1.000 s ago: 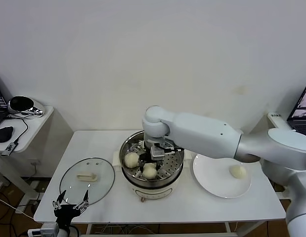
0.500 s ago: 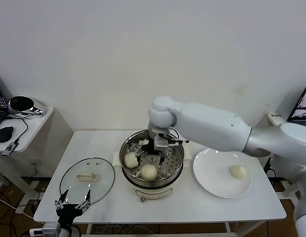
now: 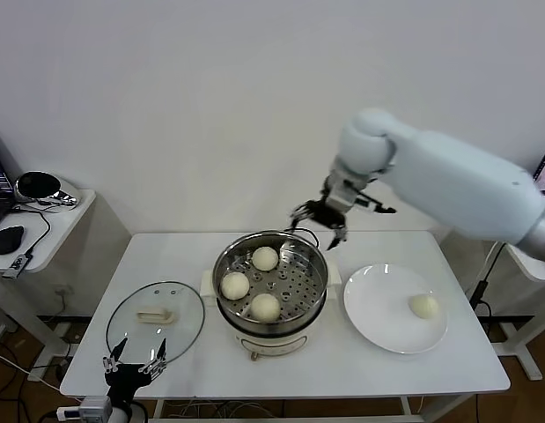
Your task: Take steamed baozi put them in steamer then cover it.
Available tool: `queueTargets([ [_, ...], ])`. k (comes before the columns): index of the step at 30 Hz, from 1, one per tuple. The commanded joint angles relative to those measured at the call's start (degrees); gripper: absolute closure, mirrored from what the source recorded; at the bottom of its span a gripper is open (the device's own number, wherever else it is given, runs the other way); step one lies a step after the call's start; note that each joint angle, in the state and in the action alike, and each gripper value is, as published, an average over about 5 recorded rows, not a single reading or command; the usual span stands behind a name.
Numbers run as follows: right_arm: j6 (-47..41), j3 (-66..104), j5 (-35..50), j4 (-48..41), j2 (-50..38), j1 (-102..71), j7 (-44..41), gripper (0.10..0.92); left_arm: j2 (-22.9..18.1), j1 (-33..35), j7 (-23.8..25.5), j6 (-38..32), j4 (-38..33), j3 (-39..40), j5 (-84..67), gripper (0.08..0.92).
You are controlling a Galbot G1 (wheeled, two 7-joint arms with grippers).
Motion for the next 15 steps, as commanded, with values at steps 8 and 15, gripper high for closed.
queueTargets([
  [8, -29.1, 11.9, -6.8, -6.2, -13.6, -14.9, -0.4, 0.203, 1.1, 1.3, 0.4, 0.4, -1.4, -0.3, -0.2, 0.177],
  [15, -24.9, 19.7, -14.8, -10.8, -12.2, -24.5, 1.7, 0.203, 0.7, 2.2, 0.3, 0.3, -0.9, 0.3, 0.4, 0.177],
])
